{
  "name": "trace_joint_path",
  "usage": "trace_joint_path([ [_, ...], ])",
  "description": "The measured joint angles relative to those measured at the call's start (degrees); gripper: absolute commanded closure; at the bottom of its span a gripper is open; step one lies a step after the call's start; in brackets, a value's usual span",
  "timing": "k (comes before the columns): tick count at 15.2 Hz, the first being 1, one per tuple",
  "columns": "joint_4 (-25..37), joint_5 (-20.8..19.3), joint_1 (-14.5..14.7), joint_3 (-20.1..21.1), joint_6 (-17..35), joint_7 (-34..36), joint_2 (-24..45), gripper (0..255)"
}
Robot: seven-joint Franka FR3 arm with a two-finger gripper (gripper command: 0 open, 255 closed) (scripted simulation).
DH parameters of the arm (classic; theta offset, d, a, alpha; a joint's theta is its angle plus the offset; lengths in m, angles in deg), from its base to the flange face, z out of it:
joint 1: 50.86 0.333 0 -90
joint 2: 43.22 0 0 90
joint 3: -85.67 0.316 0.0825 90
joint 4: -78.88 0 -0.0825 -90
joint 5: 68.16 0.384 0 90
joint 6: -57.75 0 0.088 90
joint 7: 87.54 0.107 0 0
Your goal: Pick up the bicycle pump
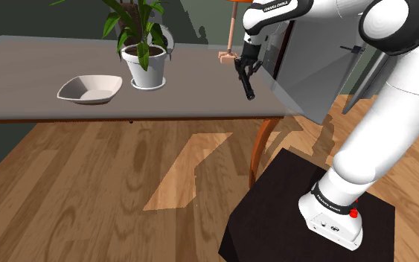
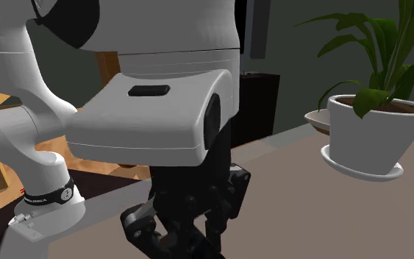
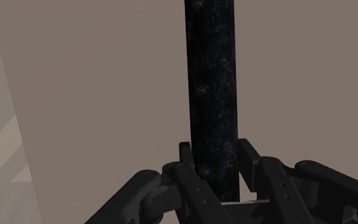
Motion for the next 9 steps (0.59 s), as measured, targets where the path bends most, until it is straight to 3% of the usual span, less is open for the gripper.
trace_joint_path([
  [9, 5.7, -0.2, 0.0, 0.0, -6.5, 0.3, -0.8, 255],
])
